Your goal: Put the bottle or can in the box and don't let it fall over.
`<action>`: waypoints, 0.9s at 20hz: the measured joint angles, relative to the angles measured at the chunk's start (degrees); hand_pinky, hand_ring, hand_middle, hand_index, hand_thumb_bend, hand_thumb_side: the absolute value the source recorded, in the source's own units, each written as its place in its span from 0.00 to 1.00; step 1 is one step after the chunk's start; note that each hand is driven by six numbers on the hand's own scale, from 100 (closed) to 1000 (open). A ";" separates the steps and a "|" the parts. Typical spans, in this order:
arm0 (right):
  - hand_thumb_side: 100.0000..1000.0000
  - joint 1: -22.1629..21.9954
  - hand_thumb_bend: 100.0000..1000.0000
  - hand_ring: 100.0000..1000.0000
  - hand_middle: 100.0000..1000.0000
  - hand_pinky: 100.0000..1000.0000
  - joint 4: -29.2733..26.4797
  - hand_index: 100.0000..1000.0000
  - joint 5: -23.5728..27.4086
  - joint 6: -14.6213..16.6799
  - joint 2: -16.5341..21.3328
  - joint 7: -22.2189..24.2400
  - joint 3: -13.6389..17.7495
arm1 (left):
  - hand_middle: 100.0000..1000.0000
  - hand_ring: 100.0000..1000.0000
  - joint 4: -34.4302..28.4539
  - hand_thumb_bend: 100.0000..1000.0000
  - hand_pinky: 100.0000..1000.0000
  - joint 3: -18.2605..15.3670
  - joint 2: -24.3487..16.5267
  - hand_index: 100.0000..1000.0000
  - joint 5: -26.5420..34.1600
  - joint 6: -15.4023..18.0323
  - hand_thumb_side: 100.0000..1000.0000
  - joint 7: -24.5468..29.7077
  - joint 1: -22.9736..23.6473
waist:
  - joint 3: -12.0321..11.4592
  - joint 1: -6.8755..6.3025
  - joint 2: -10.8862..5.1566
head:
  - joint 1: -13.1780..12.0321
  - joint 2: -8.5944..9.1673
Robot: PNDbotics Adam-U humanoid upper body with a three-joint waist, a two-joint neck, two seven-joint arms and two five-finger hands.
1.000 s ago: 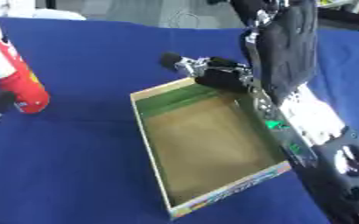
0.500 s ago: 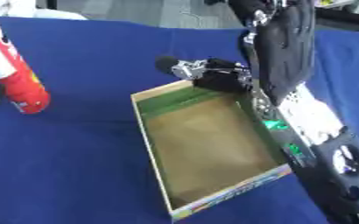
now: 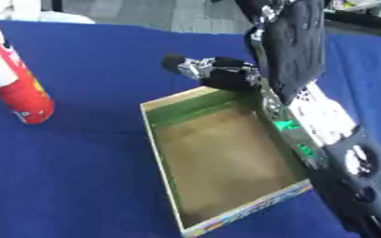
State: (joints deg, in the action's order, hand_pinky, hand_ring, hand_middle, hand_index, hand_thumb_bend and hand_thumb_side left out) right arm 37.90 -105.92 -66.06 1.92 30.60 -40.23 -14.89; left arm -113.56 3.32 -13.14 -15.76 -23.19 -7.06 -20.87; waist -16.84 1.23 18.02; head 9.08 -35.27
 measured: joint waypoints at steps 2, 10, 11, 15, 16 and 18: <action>0.44 0.47 1.00 0.33 0.31 0.47 0.95 0.44 0.11 0.35 0.01 -0.58 0.00 | 1.00 1.00 0.22 0.62 1.00 -0.03 0.15 1.00 -0.27 -0.31 0.58 -0.32 -0.43 | -0.25 -0.02 0.25 | 0.16 0.23; 0.41 2.48 1.00 0.34 0.33 0.48 4.84 0.44 0.74 2.03 0.52 -3.08 -0.01 | 1.00 1.00 2.01 0.63 1.00 -0.69 0.41 1.00 -1.49 -0.81 0.55 -1.23 -1.99 | -1.44 -0.03 1.47 | 0.63 1.03; 0.40 2.78 1.00 0.34 0.33 0.48 5.42 0.44 0.93 2.31 0.52 -3.36 -0.01 | 1.00 1.00 2.28 0.63 1.00 -0.74 0.51 1.00 -1.69 -0.80 0.55 -1.36 -2.18 | -1.65 -0.03 1.63 | 0.67 1.20; 0.41 4.11 1.00 0.34 0.33 0.48 7.86 0.44 1.75 3.36 0.57 -4.28 -0.01 | 1.00 1.00 3.45 0.59 1.00 -1.12 0.71 1.00 -2.40 -0.80 0.57 -1.78 -3.15 | -2.29 0.01 2.13 | 1.08 1.67; 0.42 4.43 1.00 0.34 0.33 0.48 8.46 0.44 1.85 3.67 0.62 -4.44 -0.02 | 1.00 1.00 3.81 0.58 1.00 -1.22 0.73 1.00 -2.50 -0.76 0.58 -1.82 -3.44 | -2.41 0.02 2.25 | 1.15 1.74; 0.43 5.09 1.00 0.34 0.33 0.48 9.42 0.44 1.91 4.26 0.99 -4.79 -0.03 | 1.00 1.00 4.53 0.56 1.00 -1.44 1.04 1.00 -2.80 -0.69 0.58 -1.82 -4.07 | -2.59 0.08 2.47 | 1.29 1.88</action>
State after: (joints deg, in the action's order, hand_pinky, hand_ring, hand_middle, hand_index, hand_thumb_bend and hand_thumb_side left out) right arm 43.00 -96.49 -64.15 6.17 31.59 -45.01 -14.92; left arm -109.03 1.88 -12.11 -18.56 -23.88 -8.88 -24.93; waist -19.43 1.31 20.49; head 10.37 -33.40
